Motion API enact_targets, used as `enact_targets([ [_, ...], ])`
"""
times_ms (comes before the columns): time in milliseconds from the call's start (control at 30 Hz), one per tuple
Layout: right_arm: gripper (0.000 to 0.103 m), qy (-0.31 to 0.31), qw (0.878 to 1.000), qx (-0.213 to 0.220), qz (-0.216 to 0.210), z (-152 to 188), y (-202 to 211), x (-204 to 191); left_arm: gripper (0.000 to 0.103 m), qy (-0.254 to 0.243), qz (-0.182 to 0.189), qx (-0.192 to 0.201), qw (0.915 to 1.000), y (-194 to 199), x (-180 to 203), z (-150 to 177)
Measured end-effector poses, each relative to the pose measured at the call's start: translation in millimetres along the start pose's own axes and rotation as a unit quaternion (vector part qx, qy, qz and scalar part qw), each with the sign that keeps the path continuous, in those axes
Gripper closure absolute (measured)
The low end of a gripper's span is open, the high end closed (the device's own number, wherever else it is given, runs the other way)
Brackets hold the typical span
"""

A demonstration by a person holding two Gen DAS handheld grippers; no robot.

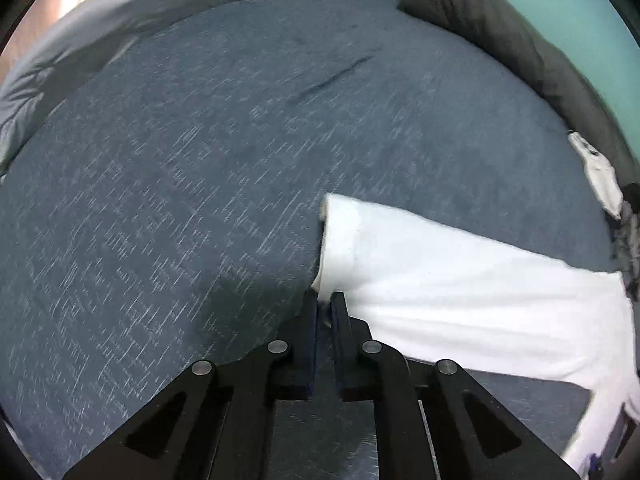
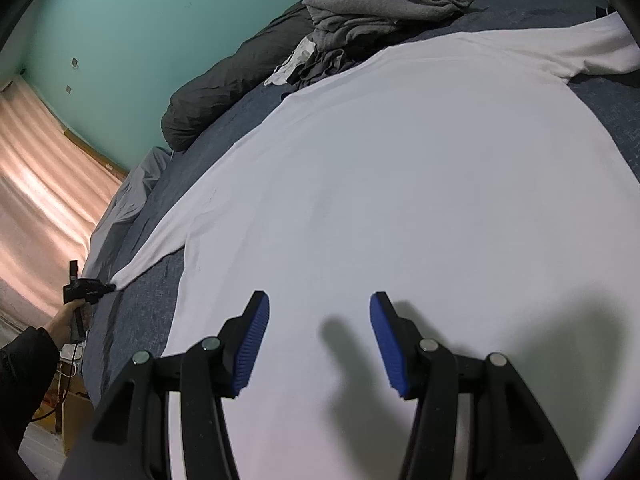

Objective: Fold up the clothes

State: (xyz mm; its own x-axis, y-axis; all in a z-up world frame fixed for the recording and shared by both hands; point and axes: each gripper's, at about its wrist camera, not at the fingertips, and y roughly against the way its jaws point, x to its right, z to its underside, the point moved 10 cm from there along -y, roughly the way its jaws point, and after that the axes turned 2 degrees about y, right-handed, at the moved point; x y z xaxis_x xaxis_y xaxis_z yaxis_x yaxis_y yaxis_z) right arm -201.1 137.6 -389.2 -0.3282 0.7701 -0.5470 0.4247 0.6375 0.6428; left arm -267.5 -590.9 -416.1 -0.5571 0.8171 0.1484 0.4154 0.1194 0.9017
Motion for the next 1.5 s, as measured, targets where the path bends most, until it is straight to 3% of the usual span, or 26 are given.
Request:
enact_targets([
  [233,0.050,-0.002,1.000,0.010,0.004,-13.5,18.4,2.0,0.080,0.006,-0.006,0.014,0.9999,34.9,-3.4,27.9],
  [467,0.050,0.008,1.000,-0.017,0.026,-13.2,76.1,18.0,0.079,-0.064,0.081,-0.022,0.9945,83.3,60.7,115.6],
  [667,0.050,0.013,0.994,-0.074,0.083,15.0,152.1,63.3,0.078,-0.124,0.164,-0.077,0.9755,112.3,147.1,221.0],
  [867,0.050,-0.013,0.985,-0.128,0.111,66.2,204.3,105.0,0.068,-0.174,0.215,-0.124,0.9530,134.8,207.4,299.4],
  [1000,0.050,-0.018,0.979,-0.165,0.121,104.0,215.2,118.4,0.057,-0.192,0.227,-0.146,0.9435,143.9,220.5,337.9],
  [1167,0.050,-0.029,0.978,-0.178,0.109,130.5,222.3,122.0,0.056,-0.220,0.231,-0.172,0.9321,155.3,229.6,387.7],
  [1500,0.050,-0.059,0.975,-0.199,0.073,145.1,214.3,117.6,0.056,-0.247,0.225,-0.196,0.9221,169.1,235.2,436.2],
])
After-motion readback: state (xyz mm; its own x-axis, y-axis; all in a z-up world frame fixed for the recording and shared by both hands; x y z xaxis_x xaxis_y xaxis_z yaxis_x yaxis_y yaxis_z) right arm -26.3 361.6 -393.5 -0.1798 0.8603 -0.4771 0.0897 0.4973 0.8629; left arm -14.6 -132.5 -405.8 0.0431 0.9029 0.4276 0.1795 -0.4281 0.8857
